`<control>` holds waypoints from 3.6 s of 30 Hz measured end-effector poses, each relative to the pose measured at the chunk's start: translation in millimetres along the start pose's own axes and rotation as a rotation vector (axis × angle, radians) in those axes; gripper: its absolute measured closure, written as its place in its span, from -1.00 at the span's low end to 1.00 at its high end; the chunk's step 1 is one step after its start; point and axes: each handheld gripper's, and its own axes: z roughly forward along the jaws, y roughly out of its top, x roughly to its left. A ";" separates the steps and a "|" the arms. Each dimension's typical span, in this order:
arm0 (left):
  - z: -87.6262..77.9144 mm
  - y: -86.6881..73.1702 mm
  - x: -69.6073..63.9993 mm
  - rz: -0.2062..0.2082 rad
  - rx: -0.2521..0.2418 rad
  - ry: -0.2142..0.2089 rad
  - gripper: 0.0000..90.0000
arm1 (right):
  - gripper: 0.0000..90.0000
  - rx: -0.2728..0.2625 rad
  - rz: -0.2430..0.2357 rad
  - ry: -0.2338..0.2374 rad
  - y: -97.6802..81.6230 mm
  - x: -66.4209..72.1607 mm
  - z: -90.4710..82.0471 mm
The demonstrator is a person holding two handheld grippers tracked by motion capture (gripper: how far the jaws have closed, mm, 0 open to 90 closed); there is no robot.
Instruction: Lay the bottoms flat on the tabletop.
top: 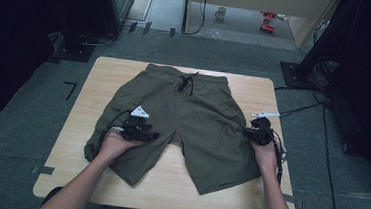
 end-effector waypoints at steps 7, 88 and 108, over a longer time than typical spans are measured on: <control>-1.7 -6.8 -7.0 -0.023 -0.024 -0.012 0.04 | 0.87 -0.007 0.001 0.012 -14.9 6.0 -8.6; -38.1 14.1 7.7 0.030 -0.080 0.152 -0.05 | -0.07 -0.262 -0.157 0.107 20.2 83.3 -12.0; -119.9 -80.5 21.1 -0.085 -0.101 0.226 -0.18 | -0.11 -0.193 -0.318 0.344 20.7 203.7 2.5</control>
